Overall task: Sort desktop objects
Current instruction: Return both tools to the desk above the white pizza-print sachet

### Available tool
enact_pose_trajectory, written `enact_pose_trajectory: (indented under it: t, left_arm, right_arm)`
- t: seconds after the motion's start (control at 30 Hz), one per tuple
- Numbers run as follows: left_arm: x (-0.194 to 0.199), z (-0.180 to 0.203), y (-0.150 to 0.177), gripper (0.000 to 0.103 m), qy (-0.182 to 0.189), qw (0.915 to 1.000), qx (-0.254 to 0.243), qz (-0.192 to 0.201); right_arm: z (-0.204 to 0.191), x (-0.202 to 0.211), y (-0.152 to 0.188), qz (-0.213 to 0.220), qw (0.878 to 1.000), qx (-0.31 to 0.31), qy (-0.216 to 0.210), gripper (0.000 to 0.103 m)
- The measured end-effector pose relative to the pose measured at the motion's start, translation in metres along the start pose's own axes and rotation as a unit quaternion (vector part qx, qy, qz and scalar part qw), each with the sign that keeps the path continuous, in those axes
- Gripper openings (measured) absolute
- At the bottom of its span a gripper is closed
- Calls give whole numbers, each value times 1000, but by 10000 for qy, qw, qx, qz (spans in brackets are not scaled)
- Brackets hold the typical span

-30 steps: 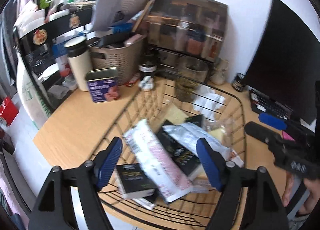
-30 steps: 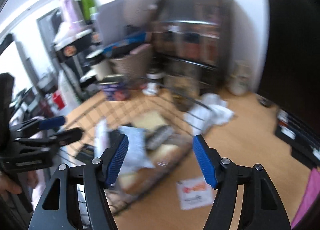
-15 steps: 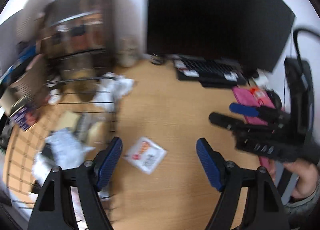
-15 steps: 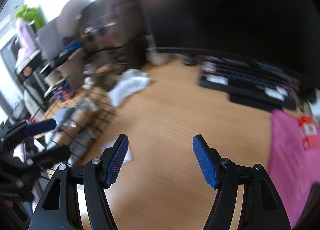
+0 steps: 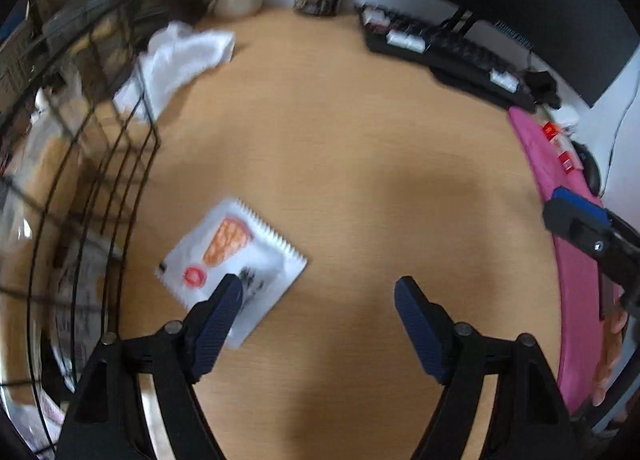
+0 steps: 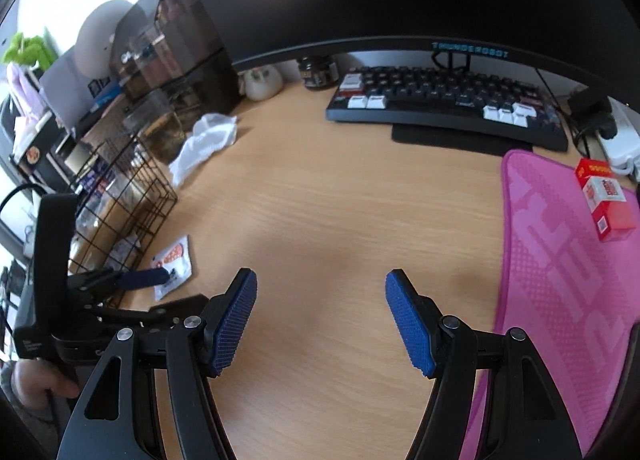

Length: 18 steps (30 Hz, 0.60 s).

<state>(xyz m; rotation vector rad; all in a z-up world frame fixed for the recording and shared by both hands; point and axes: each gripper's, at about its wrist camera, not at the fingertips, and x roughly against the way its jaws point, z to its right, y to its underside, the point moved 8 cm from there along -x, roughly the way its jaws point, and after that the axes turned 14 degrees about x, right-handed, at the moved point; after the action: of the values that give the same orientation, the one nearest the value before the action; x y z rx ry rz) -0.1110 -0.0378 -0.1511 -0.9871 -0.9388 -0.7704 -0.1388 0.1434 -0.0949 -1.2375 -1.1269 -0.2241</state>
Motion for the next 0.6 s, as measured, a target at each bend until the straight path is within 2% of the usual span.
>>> enact_pose_trajectory:
  t: [0.2, 0.33, 0.43, 0.5, 0.6]
  left_arm:
    - [-10, 30, 2, 83, 92, 9994, -335, -6]
    - [-16, 58, 3, 84, 430, 9977, -513, -132]
    - [-18, 77, 4, 84, 490, 9964, -652, -249]
    - [-15, 81, 0, 84, 446, 9964, -686, -212]
    - [-1, 65, -13, 85, 170, 9977, -654, 106]
  right_arm:
    - [15, 1, 4, -12, 9998, -215, 43, 67]
    - [27, 5, 11, -39, 9994, -320, 95, 67]
    - [39, 12, 14, -14, 9988, -444, 186, 67]
    - [47, 17, 16, 13, 9984, -506, 258, 67]
    - [53, 17, 18, -7, 9979, -564, 303, 67]
